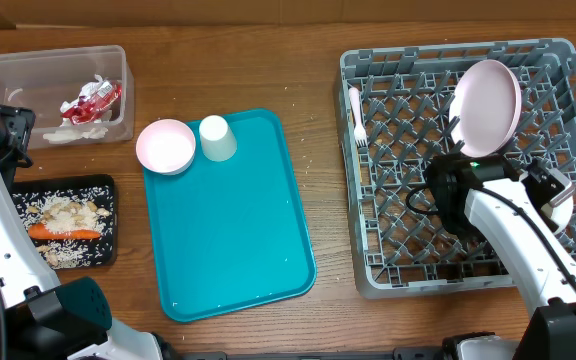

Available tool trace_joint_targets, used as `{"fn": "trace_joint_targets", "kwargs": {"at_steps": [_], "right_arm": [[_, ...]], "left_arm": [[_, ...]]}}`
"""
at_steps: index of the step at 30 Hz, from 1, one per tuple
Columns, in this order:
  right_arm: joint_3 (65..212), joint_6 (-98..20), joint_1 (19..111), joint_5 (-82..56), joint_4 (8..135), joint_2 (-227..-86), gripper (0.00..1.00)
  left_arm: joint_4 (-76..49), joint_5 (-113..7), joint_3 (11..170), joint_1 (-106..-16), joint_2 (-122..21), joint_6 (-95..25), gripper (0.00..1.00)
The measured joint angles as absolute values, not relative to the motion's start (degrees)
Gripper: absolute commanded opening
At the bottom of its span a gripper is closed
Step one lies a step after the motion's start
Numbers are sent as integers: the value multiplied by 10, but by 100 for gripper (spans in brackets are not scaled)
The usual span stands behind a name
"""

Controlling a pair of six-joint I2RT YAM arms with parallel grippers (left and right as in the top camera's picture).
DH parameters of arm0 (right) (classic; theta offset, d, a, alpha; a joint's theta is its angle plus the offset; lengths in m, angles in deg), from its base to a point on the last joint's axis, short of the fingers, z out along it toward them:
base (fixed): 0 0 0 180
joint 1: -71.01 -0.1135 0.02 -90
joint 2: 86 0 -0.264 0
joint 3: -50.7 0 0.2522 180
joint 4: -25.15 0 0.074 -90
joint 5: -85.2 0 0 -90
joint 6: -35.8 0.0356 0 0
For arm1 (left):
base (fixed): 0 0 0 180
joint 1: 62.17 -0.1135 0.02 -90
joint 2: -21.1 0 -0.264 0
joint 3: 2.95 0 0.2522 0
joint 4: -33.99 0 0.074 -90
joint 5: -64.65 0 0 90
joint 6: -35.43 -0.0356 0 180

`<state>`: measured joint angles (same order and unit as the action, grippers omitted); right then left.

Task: Sort waste into correct bins and load items into the dishwasher rack
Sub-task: 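Lower the white bowl into the rack's front-right area, standing upright, then open the right gripper to release the bowl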

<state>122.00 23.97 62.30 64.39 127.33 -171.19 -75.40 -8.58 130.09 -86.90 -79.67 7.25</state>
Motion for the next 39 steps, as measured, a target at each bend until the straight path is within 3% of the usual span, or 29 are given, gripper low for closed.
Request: {"fn": "trace_joint_targets", "kwargs": {"at_steps": [12,24,28,39], "right_arm": [[1151,186,623,665,1092,-1712,4],[1122,175,619,709,1111,-1712,4],[1121,171,603,704,1125,-1712,17],[1120,163,503,631,1161,-1712,17]], "left_arm": [[-754,-86,1301,-869,-797,73,100],[-754,-86,1301,-869,-797,73,100],[-754,-86,1301,-869,-797,73,100],[-754,-86,1301,-869,-797,73,100]]}}
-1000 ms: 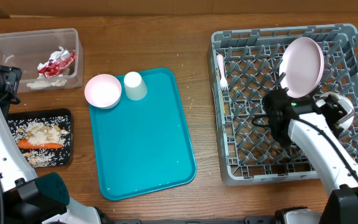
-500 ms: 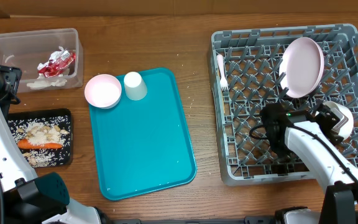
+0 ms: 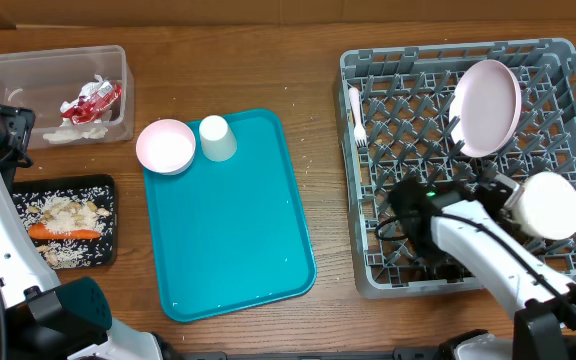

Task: Sort waste into correct bins and load items into the dishwasher rack
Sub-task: 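Open the right gripper to release the bowl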

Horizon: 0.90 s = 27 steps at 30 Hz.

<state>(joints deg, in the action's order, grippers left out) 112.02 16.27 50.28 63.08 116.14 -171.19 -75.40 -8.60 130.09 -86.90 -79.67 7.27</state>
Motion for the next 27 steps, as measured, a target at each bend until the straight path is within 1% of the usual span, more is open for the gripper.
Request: {"fn": "trace_joint_targets", "kwargs": {"at_steps": [4,8,9,10,11,13,16,17,18,19,21,22,25,27], "right_arm": [[1123,163,466,599,1183,-1711,17],[1149,163,458,567,1211,-1696,17],[1158,163,458,562,1216,-1686,19],[1167,163,458,557,1219,-1673,25],[1179,163,458,553,1223,-1653,33],[1190,162,458,550,1226,-1622,41],[1202,162,458,553,1227,-1567,49],[1203,163,459,555,1228,-1548,55],[1203,165,461,556,1228,-1530,65],[1203,163,466,557,1223,-1514,82],[1204,161,486,552,1203,-1486,97],[1204,157,498,547,1184,-1478,100],[1205,104,554,514,1114,-1464,100],[1205,40,590,462,1051,-1463,100]], "left_arm": [[-754,-86,1301,-869,-797,73,100],[-754,-86,1301,-869,-797,73,100],[-754,-86,1301,-869,-797,73,100],[-754,-86,1301,-869,-797,73,100],[-754,-86,1301,-869,-797,73,100],[-754,-86,1301,-869,-797,73,100],[-754,-86,1301,-869,-797,73,100],[-754,-86,1301,-869,-797,73,100],[-754,-86,1301,-869,-797,73,100],[-754,-86,1301,-869,-797,73,100],[-754,-86,1301,-869,-797,73,100],[-754,-86,1301,-869,-797,73,100],[-754,-86,1301,-869,-797,73,100],[-754,-86,1301,-869,-797,73,100]]}}
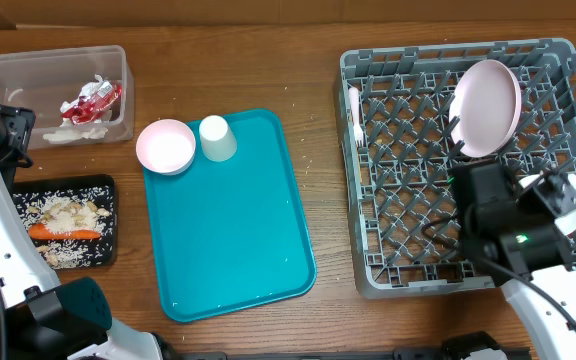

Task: Sort waste into correct bins and load items into the dishwasher rack

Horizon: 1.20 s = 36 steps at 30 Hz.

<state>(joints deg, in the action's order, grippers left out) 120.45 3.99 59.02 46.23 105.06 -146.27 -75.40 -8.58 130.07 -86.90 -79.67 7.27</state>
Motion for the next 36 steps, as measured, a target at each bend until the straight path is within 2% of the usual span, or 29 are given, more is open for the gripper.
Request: {"fn": "trace_joint_targets", "kwargs": {"at_steps": [3,10,15,23,25,28,36], "right_arm": [[1205,-69,630,368,1007,-1463,100],[1205,-246,658,214,1002,-1463,97],[1205,-281,718,182,1010,-1485,90],[1206,-323,820,117,968,-1611,86],[1206,-335,825,105,966,-1634,71],[1206,-341,826,97,964,-1651,56],[1214,-349,826,90,973,-1652,28]], "left_arm": [[-754,-86,1301,-869,-797,73,100],[-754,-86,1301,-869,-797,73,100],[-754,-86,1301,-869,-797,73,100],[-754,-86,1301,-869,-797,73,100],[-754,-86,1301,-869,-797,73,100],[-754,-86,1301,-869,-797,73,100],[-754,-86,1301,-869,-797,73,100]]}}
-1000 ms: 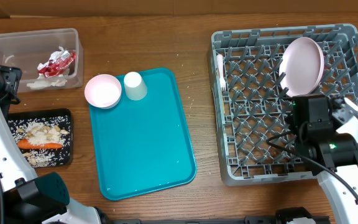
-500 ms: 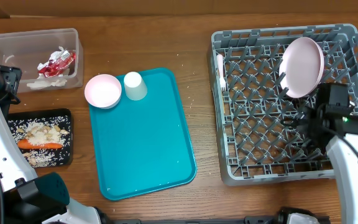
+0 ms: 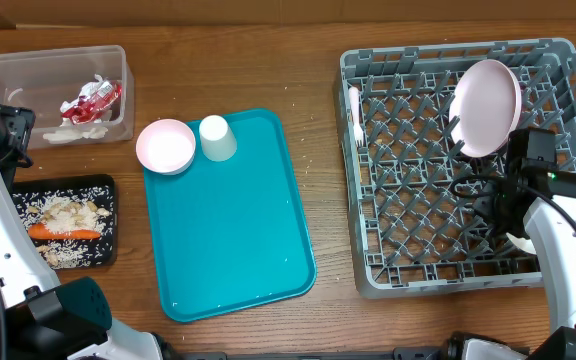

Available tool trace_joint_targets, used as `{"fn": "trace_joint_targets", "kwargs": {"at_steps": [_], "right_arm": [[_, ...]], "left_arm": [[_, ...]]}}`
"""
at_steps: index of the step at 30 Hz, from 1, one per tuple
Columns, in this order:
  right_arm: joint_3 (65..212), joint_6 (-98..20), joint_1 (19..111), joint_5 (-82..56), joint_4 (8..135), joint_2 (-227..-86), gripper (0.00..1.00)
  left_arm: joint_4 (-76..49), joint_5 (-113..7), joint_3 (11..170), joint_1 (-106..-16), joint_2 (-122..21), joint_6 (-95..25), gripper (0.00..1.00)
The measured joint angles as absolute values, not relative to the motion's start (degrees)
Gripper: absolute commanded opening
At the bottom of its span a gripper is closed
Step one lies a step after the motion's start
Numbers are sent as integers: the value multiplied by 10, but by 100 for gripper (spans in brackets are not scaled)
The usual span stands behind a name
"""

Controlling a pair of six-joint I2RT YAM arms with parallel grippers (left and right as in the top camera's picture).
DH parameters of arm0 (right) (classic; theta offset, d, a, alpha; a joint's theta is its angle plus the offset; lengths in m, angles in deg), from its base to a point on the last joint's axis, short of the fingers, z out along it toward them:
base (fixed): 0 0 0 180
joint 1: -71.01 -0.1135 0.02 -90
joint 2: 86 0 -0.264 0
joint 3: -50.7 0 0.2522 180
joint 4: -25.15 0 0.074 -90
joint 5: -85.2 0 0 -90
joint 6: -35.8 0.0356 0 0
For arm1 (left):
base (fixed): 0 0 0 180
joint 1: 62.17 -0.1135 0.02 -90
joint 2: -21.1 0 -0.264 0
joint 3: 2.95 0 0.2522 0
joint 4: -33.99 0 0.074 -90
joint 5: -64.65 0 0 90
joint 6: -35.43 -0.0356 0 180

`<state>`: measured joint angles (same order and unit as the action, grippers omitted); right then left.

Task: Sort waste into correct bins and load items into the dishwasher rack

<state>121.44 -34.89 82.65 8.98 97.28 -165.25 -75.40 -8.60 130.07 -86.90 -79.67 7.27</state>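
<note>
The grey dishwasher rack (image 3: pixel 351 200) stands on the right. In it a pink plate (image 3: pixel 486 95) stands upright at the back and a white fork (image 3: pixel 356 112) lies at the left edge. My right gripper (image 3: pixel 486 208) reaches down into the rack's right part, in front of the plate; its fingers are dark against the grid, so its state is unclear. A pale sliver (image 3: pixel 516 243) shows beside the arm. On the teal tray (image 3: pixel 230 230) stands an upturned pale green cup (image 3: pixel 216 138), with a pink bowl (image 3: pixel 165 146) over the tray's left rim. My left arm (image 3: pixel 13 130) sits at the far left.
A clear plastic bin (image 3: pixel 118 60) holding red and white wrappers stands at the back left. In front of it a black tray (image 3: pixel 108 185) carries rice and an orange food strip. Crumbs lie on the wooden table between the teal tray and the rack.
My right arm has shifted toward the rack's right side and its gripper now points down into the grid. The white round item seen by the gripper is mostly hidden. Left side unchanged.
My right gripper was over the rack's right part with a white item at it. Then a white round bowl-like item showed face-up there. It was then half covered by the arm, and now only a pale sliver shows under it. The tray items never moved.
</note>
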Motion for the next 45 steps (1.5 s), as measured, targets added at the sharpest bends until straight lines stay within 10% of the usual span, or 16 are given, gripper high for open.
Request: {"fn": "trace_joint_targets", "kwargs": {"at_steps": [4,9,17,27,33,45], "right_arm": [[1244,-348,826,89,993,-1652,26],[1269,-350,826,92,1005,-1652,50],[1270,-343,850,116,1008,-1657,50],[1270,-327,900,120,1003,-1700,41],[1271,-323,901,119,1003,-1700,13],[1379,-326,901,83,1091,-1699,4]], "left_arm": [[-754,-86,1301,-869,-797,73,100],[-754,-86,1301,-869,-797,73,100],[-754,-86,1301,-869,-797,73,100],[-754,-86,1301,-869,-797,73,100],[-754,-86,1301,-869,-797,73,100],[-754,-86,1301,-869,-797,73,100]]}}
